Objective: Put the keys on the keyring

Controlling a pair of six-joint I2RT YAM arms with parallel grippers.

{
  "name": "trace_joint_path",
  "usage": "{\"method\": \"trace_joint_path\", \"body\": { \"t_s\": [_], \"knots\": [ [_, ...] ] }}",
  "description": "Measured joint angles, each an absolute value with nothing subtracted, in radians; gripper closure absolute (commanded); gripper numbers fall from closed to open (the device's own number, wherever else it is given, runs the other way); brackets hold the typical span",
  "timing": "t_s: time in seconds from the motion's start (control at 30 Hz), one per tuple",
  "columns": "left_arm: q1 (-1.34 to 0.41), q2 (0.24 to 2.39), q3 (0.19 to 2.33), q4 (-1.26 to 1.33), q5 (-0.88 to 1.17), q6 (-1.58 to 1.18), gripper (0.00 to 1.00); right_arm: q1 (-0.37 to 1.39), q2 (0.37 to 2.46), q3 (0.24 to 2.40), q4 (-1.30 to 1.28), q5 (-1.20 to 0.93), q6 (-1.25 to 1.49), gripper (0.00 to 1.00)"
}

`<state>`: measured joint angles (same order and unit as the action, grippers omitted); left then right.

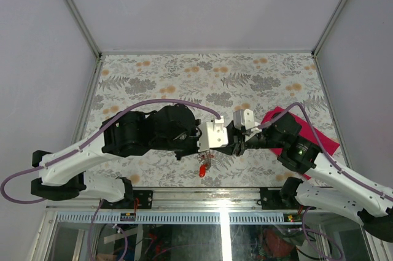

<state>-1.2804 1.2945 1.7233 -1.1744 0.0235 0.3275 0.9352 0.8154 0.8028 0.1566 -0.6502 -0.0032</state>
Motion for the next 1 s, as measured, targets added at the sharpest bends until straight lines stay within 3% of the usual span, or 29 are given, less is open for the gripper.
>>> {"method": "trace_joint_path", "body": {
  "t_s": [0.27,0.43,0.6,0.8,1.0],
  "knots": [
    [-1.280,1.294,1.723,-1.174,0.018,0.328,1.00,0.935,0.823,0.803,0.168,-0.656,0.000,0.74],
    [-1.280,1.288,1.723,-1.172,0.014,0.327,1.00,0.935,0.825,0.803,0.170,-0.659,0.002,0.98],
    [-1.280,1.283,1.720,-1.171,0.007,0.327,0.99,0.936,0.830,0.803,0.173,-0.664,0.004,1.00],
    [-1.280,1.232,1.675,-1.106,0.007,0.324,0.79,0.936,0.816,0.803,0.186,-0.645,0.004,1.00],
    [-1.280,1.083,1.570,-0.953,0.023,0.300,0.70,0.936,0.786,0.803,0.185,-0.617,0.012,1.00]
  ]
}}
